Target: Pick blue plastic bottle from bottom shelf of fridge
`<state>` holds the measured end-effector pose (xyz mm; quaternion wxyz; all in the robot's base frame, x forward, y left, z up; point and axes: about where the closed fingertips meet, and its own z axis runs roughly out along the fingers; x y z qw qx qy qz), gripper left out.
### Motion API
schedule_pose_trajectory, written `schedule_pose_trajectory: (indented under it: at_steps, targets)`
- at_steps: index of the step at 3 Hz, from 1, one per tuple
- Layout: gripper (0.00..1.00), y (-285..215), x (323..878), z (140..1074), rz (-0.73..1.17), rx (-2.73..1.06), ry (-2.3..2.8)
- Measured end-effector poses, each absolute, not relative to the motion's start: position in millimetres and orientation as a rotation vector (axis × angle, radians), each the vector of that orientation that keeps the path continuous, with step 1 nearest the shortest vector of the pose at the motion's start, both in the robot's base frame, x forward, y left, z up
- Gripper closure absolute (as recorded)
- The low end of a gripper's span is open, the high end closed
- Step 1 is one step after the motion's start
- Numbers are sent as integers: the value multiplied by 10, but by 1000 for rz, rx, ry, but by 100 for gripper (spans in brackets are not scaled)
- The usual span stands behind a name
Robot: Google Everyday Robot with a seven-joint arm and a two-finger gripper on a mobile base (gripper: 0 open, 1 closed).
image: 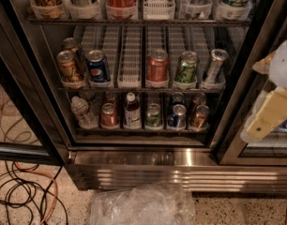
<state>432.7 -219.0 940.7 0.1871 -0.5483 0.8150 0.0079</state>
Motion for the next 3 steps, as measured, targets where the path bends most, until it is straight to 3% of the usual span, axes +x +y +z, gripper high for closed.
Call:
schedule_pose_trajectory:
  at_steps: [2,3]
  targets:
    - [0,-1540,4131,8312,469,-1289,2228]
    - [0,-1429,4145,8341,506,-1257,2209]
